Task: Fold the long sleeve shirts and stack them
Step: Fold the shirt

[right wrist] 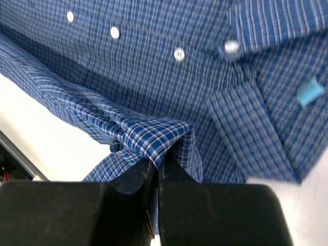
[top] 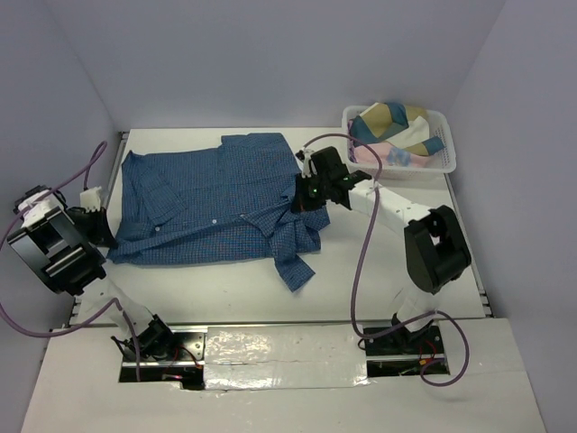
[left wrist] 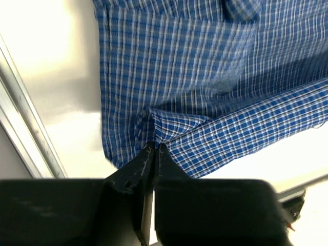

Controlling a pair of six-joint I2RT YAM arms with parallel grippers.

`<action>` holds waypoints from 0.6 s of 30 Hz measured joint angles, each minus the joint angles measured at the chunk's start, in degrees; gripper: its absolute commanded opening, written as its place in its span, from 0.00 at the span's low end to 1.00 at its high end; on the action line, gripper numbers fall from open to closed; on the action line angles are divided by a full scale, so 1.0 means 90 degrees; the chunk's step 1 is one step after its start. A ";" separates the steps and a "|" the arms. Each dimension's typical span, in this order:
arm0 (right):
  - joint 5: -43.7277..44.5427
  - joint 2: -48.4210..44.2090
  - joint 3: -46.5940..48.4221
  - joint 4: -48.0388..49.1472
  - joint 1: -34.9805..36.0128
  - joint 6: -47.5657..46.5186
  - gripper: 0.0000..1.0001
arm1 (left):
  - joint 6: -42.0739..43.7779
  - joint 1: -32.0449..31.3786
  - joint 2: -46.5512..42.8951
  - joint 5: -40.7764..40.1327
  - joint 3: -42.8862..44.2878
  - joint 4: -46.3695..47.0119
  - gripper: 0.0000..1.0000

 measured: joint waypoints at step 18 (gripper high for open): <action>-0.0216 0.1916 0.1729 0.0282 -0.0595 0.0636 0.48 | -0.2161 -0.0321 0.0270 -0.0238 0.0420 0.1994 0.55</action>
